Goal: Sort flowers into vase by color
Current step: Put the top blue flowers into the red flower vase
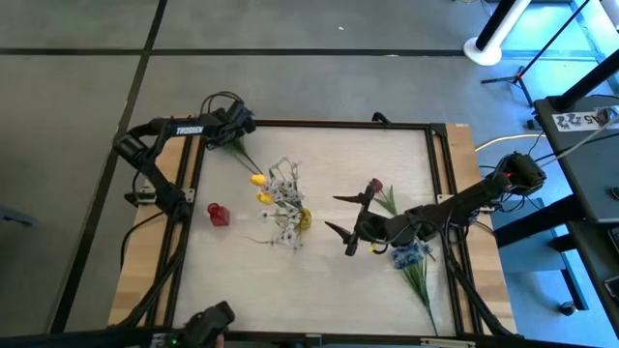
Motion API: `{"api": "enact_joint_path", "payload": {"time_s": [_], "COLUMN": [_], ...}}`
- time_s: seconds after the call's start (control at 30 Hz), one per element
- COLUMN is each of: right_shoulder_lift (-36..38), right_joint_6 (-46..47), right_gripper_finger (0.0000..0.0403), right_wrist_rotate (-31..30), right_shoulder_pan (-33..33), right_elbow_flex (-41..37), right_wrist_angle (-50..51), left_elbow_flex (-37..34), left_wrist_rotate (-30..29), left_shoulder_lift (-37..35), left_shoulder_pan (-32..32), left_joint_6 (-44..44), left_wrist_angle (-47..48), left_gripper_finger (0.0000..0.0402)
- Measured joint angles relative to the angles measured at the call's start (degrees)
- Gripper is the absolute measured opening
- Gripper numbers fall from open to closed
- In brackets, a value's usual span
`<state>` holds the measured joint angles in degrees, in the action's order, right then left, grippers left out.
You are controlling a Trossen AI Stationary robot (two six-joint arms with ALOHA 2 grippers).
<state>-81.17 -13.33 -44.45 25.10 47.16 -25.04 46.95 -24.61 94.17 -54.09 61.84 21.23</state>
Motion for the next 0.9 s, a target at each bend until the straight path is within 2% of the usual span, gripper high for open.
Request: {"api": "enact_joint_path", "payload": {"time_s": [0.13,0.17,0.37,0.5,0.63,0.9], "right_shoulder_lift": [0.02,0.02,0.79,2.49,3.39,3.32], "right_joint_6": [0.07,0.15,0.25,-0.04,-2.4,-5.05], "right_gripper_finger": [0.0331,0.0331,0.0331,0.0331,0.0331,0.033], "right_wrist_rotate": [0.01,0.01,-0.11,-0.53,-0.54,0.1], "right_shoulder_pan": [0.0,0.0,0.77,1.71,3.3,6.67], "right_elbow_flex": [0.0,0.0,0.0,0.0,0.04,0.04], "right_wrist_angle": [1.18,1.19,1.25,1.25,0.89,-1.04], "left_elbow_flex": [0.0,-0.01,0.58,0.97,0.97,0.95], "left_wrist_rotate": [2.34,2.5,1.96,-1.27,-6.25,-22.17], "left_shoulder_lift": [0.02,-0.06,-6.75,-18.22,-32.04,-54.51], "left_shoulder_pan": [2.04,2.68,7.7,11.08,17.32,39.4], "left_joint_6": [1.89,1.98,-5.19,-12.03,-21.49,-32.07], "left_wrist_angle": [3.75,3.7,2.16,2.65,6.41,10.93], "left_gripper_finger": [0.0026,0.0014,0.0004,0.0003,0.0002,0.0001]}}
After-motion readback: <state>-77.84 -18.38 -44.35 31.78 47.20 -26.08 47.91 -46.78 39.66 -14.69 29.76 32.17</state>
